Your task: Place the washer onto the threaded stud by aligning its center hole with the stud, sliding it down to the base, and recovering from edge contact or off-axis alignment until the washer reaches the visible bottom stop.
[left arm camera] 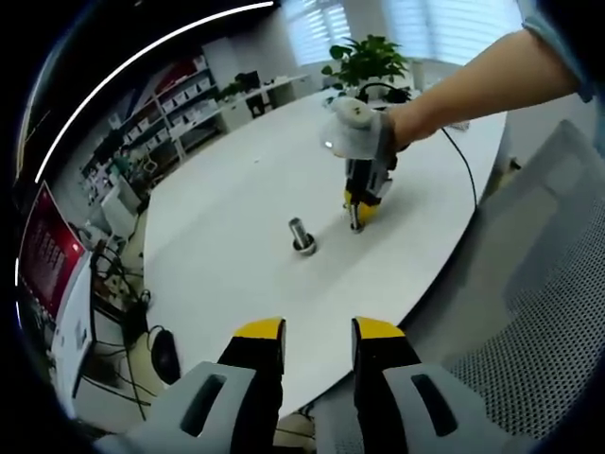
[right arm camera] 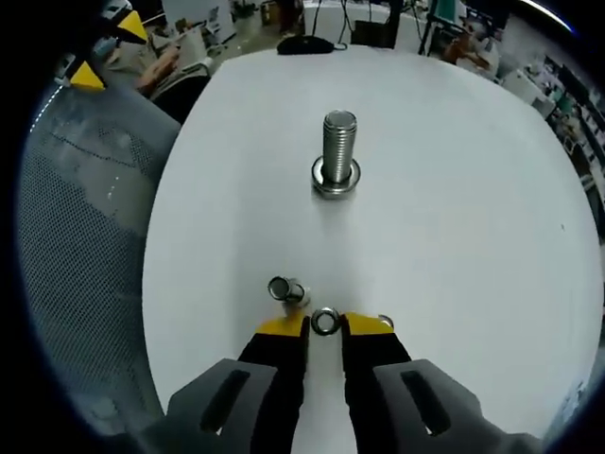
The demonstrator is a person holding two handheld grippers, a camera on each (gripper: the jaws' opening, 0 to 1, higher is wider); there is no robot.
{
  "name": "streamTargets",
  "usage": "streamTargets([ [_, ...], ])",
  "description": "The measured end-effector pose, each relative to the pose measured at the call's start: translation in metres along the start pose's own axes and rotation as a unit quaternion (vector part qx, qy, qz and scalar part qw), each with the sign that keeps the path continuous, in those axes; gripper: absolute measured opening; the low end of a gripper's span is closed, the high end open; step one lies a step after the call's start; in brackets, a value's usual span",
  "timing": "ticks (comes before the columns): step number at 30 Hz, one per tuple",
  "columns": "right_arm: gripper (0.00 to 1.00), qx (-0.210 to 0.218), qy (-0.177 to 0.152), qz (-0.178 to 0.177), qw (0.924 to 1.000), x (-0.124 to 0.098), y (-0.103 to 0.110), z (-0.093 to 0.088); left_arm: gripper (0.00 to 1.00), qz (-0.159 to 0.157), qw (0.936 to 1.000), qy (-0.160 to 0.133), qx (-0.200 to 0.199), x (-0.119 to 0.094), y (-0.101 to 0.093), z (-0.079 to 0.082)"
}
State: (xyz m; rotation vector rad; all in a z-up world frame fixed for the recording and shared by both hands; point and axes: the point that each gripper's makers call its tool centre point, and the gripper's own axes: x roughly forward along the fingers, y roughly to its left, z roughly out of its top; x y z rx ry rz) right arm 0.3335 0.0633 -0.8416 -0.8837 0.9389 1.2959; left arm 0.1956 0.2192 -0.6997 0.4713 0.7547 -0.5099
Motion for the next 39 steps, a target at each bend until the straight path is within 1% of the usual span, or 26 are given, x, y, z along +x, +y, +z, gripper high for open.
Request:
streamTargets([
  [3,0.16,-0.005,0.001,-0.003,1.0,-0.001,0.0,-0.001,0.26,-0.001,1.0,0.002,0.001,0.0,-0.001,-0.001],
  [5,0.15,0.011,-0.001,-0.008,0.9999,-0.002,0.0,-0.001,0.26,-0.001,1.0,0.0,0.001,0.0,0.0,0.0],
  [6,0.15,0.024,0.003,-0.007,0.9997,-0.002,-0.001,-0.003,0.26,0.0,1.0,0.0,0.001,0.0,0.0,0.0],
  [7,0.15,0.021,0.007,-0.012,0.9997,-0.003,-0.002,-0.004,0.26,0.0,1.0,0.0,0.001,0.0,0.0,0.0],
  [8,0.14,0.016,0.006,-0.024,0.9996,-0.004,-0.005,-0.005,0.26,-0.001,1.0,-0.001,0.001,0.0,-0.001,0.0],
  [9,0.14,0.014,-0.002,-0.027,0.9996,-0.01,-0.004,-0.003,0.26,-0.002,1.0,-0.001,0.001,0.0,-0.001,0.0],
  [10,0.14,0.028,-0.019,-0.031,0.999,-0.016,-0.005,0.002,0.26,-0.001,1.0,-0.001,0.002,0.0,-0.001,0.0],
  [12,0.14,0.042,-0.043,-0.033,0.9976,-0.028,-0.005,0.009,0.26,-0.002,1.0,-0.001,0.001,0.0,-0.001,0.0],
  [15,0.14,0.056,-0.07,-0.033,0.9954,-0.043,-0.002,0.017,0.26,-0.002,1.0,-0.001,0.003,0.0,-0.001,0.001],
  [18,0.14,0.057,-0.082,-0.038,0.9943,-0.053,0.001,0.019,0.26,-0.002,1.0,-0.003,0.003,0.0,-0.001,0.001],
  [20,0.14,0.057,-0.095,-0.042,0.9929,-0.06,0.004,0.024,0.26,-0.003,1.0,-0.002,0.003,0.0,-0.001,0.001],
  [22,0.14,0.073,-0.124,-0.031,0.9892,-0.066,0.01,0.035,0.26,-0.003,1.0,-0.002,0.003,0.0,-0.002,0.001],
  [23,0.14,0.078,-0.132,-0.021,0.988,-0.068,0.015,0.04,0.26,-0.003,1.0,-0.002,0.003,0.0,-0.002,0.001],
  [24,0.14,0.075,-0.13,-0.021,0.9885,-0.069,0.016,0.041,0.26,-0.004,1.0,-0.001,0.003,0.0,-0.002,0.001],
  [26,0.14,0.052,-0.12,-0.025,0.9911,-0.066,0.019,0.043,0.26,-0.004,1.0,-0.001,0.007,0.0,-0.002,0.0],
  [27,0.14,0.05,-0.117,-0.024,0.9916,-0.064,0.02,0.045,0.26,-0.004,1.0,-0.001,0.007,0.0,-0.003,0.0],
  [30,0.14,0.066,-0.113,-0.015,0.9913,-0.06,0.02,0.047,0.26,-0.003,1.0,-0.001,0.006,0.0,-0.002,0.001],
  [33,0.14,0.056,-0.101,-0.024,0.993,-0.057,0.016,0.045,0.26,-0.002,1.0,-0.003,0.005,-0.001,-0.002,0.001],
  [39,0.14,0.063,-0.091,-0.018,0.9936,-0.054,0.015,0.039,0.26,-0.001,1.0,-0.005,0.003,-0.001,-0.001,0.002],
])
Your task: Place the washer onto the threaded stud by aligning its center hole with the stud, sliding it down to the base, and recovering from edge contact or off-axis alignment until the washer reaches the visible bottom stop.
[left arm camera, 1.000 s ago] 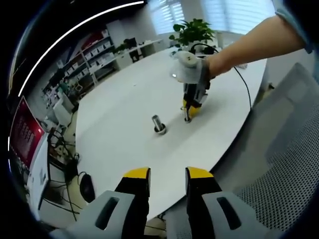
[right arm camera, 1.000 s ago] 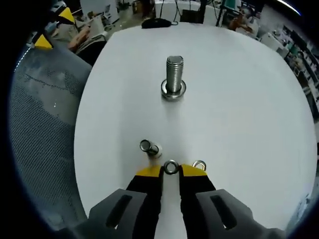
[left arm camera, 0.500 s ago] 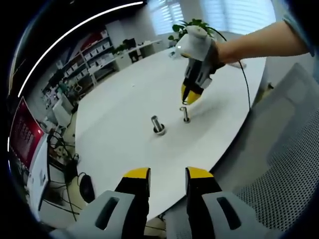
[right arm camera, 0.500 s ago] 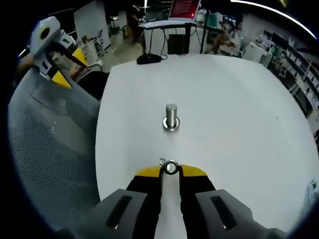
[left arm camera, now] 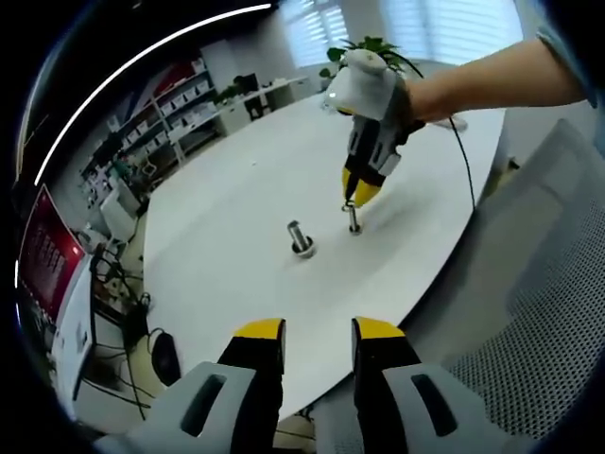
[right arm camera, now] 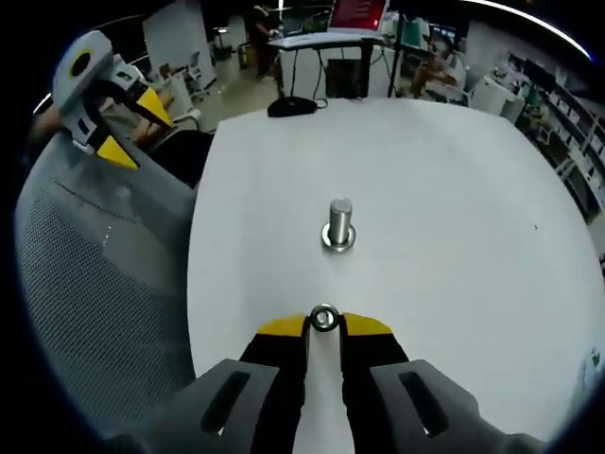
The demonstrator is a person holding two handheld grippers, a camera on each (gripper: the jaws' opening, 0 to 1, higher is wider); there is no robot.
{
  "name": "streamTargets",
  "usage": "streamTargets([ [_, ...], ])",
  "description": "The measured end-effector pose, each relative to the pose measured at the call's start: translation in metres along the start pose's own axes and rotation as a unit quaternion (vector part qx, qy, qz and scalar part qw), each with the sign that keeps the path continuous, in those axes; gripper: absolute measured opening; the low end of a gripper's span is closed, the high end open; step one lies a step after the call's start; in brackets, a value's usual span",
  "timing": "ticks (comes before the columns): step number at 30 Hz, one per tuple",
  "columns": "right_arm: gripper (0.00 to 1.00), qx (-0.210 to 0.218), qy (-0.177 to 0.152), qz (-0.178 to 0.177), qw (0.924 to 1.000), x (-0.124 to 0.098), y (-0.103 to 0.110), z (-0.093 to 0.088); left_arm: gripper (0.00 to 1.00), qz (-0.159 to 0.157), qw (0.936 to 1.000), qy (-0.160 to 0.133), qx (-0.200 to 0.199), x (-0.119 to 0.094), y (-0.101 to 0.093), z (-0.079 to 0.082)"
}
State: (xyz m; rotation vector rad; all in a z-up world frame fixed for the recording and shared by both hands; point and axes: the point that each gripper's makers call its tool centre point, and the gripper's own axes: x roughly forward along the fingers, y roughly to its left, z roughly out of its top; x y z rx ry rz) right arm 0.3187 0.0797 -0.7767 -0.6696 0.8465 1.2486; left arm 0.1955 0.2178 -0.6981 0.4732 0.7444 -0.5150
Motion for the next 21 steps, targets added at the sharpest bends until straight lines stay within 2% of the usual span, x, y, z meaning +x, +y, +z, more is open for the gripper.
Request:
streamTargets([
  [11,0.14,-0.009,0.017,0.008,0.9998,0.009,0.003,-0.002,0.26,-0.001,1.0,0.0,-0.001,0.0,0.0,0.0],
  [15,0.14,-0.014,0.032,0.011,0.9993,0.021,0.001,-0.007,0.26,0.0,1.0,0.0,-0.002,0.0,0.0,0.0],
  [20,0.14,-0.015,0.06,0.029,0.9977,0.047,0.004,-0.024,0.26,0.0,1.0,0.001,-0.003,0.001,0.0,-0.001],
  [21,0.14,-0.027,0.062,0.036,0.9971,0.05,0.006,-0.026,0.26,0.0,1.0,0.002,-0.003,0.001,0.0,-0.001],
])
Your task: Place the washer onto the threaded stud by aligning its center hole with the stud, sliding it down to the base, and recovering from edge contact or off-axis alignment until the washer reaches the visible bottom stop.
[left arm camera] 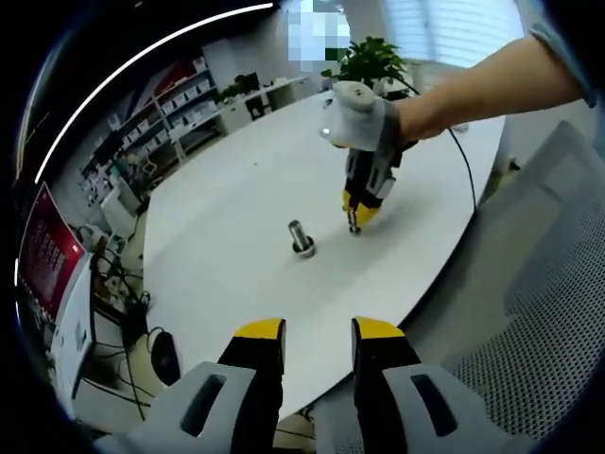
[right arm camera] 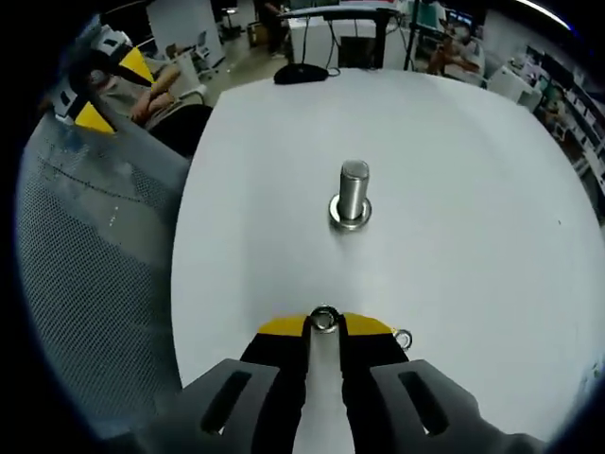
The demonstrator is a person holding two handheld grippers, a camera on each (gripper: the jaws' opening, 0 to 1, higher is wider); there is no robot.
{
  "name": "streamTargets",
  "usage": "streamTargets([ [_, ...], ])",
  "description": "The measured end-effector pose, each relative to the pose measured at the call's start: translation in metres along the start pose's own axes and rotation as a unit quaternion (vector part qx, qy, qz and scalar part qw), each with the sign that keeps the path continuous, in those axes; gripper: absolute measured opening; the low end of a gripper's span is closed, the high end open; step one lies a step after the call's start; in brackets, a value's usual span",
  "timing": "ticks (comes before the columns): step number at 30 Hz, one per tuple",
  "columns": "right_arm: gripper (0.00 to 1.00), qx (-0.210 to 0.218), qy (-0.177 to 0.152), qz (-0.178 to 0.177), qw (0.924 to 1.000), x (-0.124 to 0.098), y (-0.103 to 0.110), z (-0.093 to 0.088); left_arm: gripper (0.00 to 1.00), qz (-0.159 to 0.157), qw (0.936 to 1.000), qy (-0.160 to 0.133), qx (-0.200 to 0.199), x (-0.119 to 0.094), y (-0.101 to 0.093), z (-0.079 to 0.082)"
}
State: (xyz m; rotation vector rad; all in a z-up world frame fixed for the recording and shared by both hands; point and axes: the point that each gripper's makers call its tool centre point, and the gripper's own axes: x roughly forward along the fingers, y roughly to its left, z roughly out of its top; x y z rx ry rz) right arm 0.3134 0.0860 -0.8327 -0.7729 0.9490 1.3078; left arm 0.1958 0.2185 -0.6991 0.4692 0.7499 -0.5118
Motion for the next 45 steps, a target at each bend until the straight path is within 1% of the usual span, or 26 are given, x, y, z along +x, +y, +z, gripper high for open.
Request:
streamTargets([
  [1,0.15,-0.029,-0.013,-0.007,0.9995,0.001,-0.002,0.004,0.26,0.0,1.0,0.001,0.0,0.0,0.0,0.0],
  [2,0.15,-0.017,-0.009,-0.01,0.9998,-0.001,-0.001,0.001,0.26,-0.001,1.0,0.002,0.0,0.0,0.0,-0.001],
  [3,0.16,-0.013,0.003,-0.008,0.9999,-0.001,-0.002,-0.002,0.26,-0.001,1.0,0.002,0.001,0.0,0.0,-0.001],
  [4,0.18,-0.012,0.004,-0.007,0.9999,-0.001,-0.002,-0.002,0.26,-0.001,1.0,0.002,0.0,0.0,0.0,-0.001],
  [6,0.24,-0.013,-0.01,-0.018,0.9997,-0.005,-0.005,-0.001,0.26,-0.001,1.0,0.001,0.0,0.0,0.0,0.0],
  [8,0.24,-0.007,-0.011,-0.016,0.9998,-0.01,-0.007,-0.004,0.26,-0.001,1.0,0.0,0.0,0.0,0.0,0.0],
  [10,0.24,-0.004,-0.012,-0.029,0.9995,-0.015,-0.015,-0.009,0.26,-0.001,1.0,0.0,-0.001,0.0,0.0,0.0],
  [11,0.24,0.001,-0.011,-0.036,0.9993,-0.017,-0.02,-0.012,0.26,-0.002,1.0,0.0,0.0,0.0,0.0,0.0],
  [14,0.24,0.048,-0.004,-0.069,0.9964,-0.023,-0.043,-0.028,0.26,-0.002,1.0,0.0,0.0,0.0,-0.001,0.001],
  [17,0.23,0.07,-0.001,-0.088,0.9937,-0.025,-0.057,-0.035,0.26,-0.003,1.0,-0.001,0.0,0.0,-0.001,0.001],
  [18,0.23,0.078,-0.007,-0.09,0.9929,-0.025,-0.059,-0.033,0.26,-0.002,1.0,-0.002,0.0,0.0,-0.001,0.001],
  [19,0.23,0.093,-0.017,-0.083,0.9921,-0.023,-0.059,-0.03,0.26,-0.003,1.0,0.0,-0.001,0.0,-0.001,0.0],
  [21,0.22,0.105,-0.024,-0.078,0.9911,-0.019,-0.061,-0.027,0.26,-0.003,1.0,0.001,0.001,0.0,-0.001,0.0],
  [24,0.22,0.1,-0.015,-0.082,0.9915,-0.013,-0.062,-0.027,0.26,-0.004,1.0,0.001,0.0,0.0,-0.001,0.0],
  [27,0.22,0.096,-0.005,-0.076,0.9925,-0.01,-0.061,-0.03,0.26,-0.004,1.0,0.002,0.002,0.0,-0.001,0.0],
  [32,0.22,0.097,-0.008,-0.075,0.9924,-0.01,-0.062,-0.029,0.26,-0.005,1.0,0.002,0.002,0.0,-0.002,0.0],
  [35,0.19,0.095,-0.007,-0.075,0.9927,-0.01,-0.063,-0.028,0.26,-0.005,1.0,0.002,0.002,0.001,-0.002,0.0],
  [37,0.16,0.093,-0.006,-0.076,0.9927,-0.009,-0.063,-0.027,0.25,-0.004,1.0,0.0,0.003,0.0,-0.002,0.0],
  [40,0.15,0.083,-0.002,-0.076,0.9937,-0.01,-0.062,-0.027,0.25,-0.007,1.0,0.003,0.003,0.001,-0.003,-0.001],
  [45,0.14,0.088,-0.011,-0.076,0.9931,-0.014,-0.06,-0.025,0.25,-0.007,1.0,0.001,0.002,0.001,-0.003,0.0],
])
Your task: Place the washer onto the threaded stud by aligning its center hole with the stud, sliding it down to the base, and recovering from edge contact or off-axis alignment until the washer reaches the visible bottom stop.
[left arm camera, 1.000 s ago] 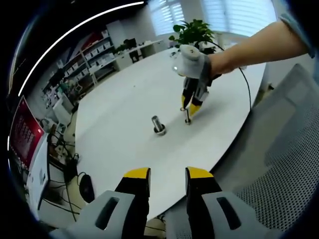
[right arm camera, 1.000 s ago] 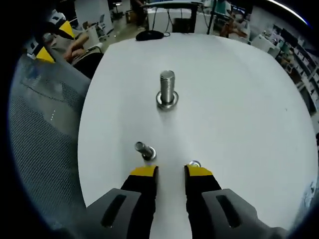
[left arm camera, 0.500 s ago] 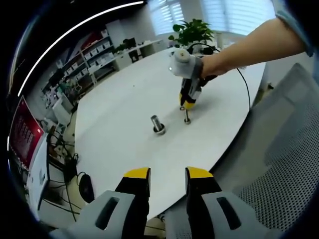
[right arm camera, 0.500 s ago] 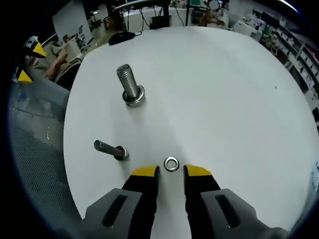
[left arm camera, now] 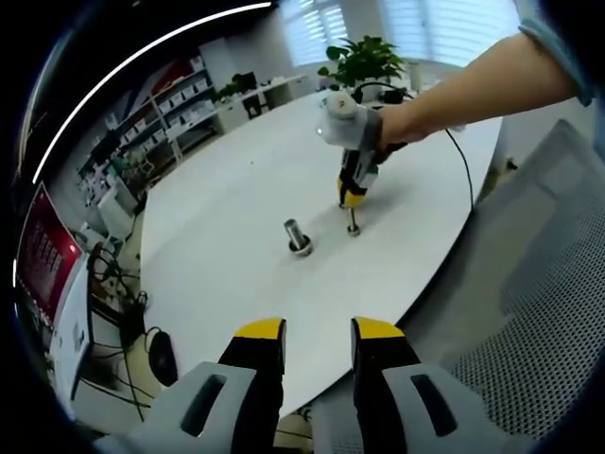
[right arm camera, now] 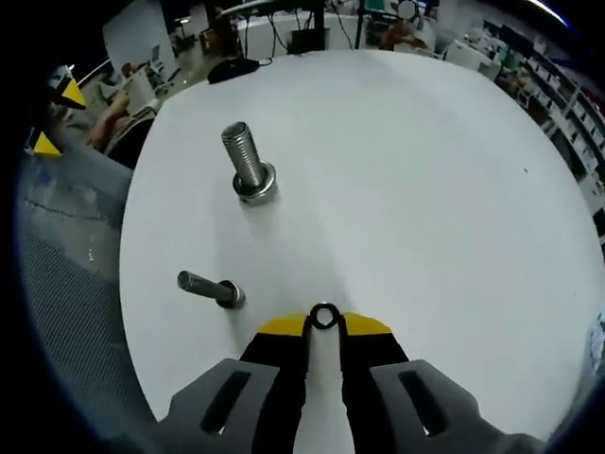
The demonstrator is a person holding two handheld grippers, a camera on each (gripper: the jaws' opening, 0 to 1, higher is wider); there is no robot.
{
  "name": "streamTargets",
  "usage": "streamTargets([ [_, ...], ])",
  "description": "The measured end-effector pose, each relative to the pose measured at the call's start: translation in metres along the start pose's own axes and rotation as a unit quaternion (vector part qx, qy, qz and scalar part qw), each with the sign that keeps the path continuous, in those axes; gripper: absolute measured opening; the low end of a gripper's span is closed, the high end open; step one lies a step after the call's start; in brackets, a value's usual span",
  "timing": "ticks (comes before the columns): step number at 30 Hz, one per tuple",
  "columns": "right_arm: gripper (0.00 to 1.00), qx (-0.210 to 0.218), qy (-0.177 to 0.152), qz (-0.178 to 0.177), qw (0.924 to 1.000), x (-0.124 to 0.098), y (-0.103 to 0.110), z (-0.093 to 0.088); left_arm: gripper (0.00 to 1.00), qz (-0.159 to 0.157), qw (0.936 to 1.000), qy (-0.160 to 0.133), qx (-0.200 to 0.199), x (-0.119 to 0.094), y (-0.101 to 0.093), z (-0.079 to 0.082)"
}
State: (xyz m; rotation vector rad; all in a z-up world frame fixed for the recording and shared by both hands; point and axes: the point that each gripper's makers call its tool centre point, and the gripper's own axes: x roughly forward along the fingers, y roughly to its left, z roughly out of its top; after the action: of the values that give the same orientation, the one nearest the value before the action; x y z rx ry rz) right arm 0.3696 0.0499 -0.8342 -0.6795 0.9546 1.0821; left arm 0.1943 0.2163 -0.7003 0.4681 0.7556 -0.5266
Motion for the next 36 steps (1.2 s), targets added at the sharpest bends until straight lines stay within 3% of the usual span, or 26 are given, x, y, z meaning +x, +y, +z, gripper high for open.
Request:
streamTargets([
  [6,0.14,0.006,-0.022,0.008,0.9997,-0.014,0.008,0.009,0.25,-0.001,1.0,-0.001,0.0,0.0,0.0,0.0],
  [17,0.14,0.031,-0.077,0.039,0.9958,-0.054,0.041,0.028,0.25,0.0,1.0,0.0,0.001,0.0,0.0,0.0],
  [26,0.14,0.011,-0.075,0.061,0.9953,-0.055,0.063,0.038,0.25,0.002,1.0,-0.004,0.0,-0.001,0.001,0.001],
  [36,0.14,-0.01,-0.049,0.053,0.9974,-0.047,0.064,0.036,0.25,0.001,1.0,-0.007,0.0,-0.001,0.0,0.002],
])
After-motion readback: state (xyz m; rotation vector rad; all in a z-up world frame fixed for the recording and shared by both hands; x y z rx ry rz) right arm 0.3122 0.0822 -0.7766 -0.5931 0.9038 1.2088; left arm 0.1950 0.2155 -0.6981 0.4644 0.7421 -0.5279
